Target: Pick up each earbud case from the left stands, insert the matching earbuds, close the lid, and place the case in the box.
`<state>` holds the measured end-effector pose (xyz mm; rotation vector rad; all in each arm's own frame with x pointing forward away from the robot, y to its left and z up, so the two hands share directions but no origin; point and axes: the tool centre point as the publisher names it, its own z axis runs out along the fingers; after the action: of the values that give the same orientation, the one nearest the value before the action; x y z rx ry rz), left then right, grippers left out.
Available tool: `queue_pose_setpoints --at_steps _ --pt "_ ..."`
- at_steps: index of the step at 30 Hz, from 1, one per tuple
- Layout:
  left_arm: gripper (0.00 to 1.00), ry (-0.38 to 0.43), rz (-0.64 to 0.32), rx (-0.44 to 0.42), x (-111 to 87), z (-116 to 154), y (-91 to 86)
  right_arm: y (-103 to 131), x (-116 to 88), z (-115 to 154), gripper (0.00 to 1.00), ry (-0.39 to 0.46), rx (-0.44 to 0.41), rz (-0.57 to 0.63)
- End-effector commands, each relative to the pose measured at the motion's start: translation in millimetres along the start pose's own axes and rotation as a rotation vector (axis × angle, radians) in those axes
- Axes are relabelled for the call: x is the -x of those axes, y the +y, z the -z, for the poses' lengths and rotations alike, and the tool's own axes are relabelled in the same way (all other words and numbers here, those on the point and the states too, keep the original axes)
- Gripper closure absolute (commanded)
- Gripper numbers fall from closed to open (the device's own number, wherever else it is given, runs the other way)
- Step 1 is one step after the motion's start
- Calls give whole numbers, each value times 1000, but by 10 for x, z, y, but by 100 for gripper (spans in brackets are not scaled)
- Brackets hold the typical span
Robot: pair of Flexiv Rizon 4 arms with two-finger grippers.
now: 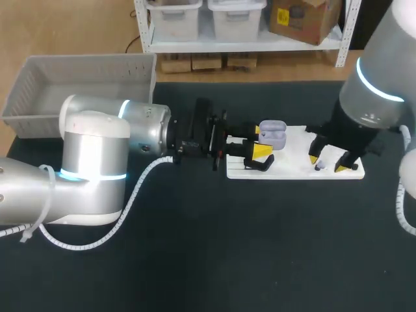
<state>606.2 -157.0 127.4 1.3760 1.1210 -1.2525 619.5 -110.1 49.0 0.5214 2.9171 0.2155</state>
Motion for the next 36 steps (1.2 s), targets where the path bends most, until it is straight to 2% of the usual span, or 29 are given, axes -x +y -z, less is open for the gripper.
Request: queue_pose_setpoints --at_steps 1,18,36 --pt "100 -1 -2 5 -5 -3 -11 40 84 -88 58 19 0 -9" --pt "100 -1 -2 5 -5 -3 -11 42 113 -314 65 37 -49 -56" --pt "100 -1 -2 5 -5 -3 -11 -40 164 -364 70 25 -77 -103"
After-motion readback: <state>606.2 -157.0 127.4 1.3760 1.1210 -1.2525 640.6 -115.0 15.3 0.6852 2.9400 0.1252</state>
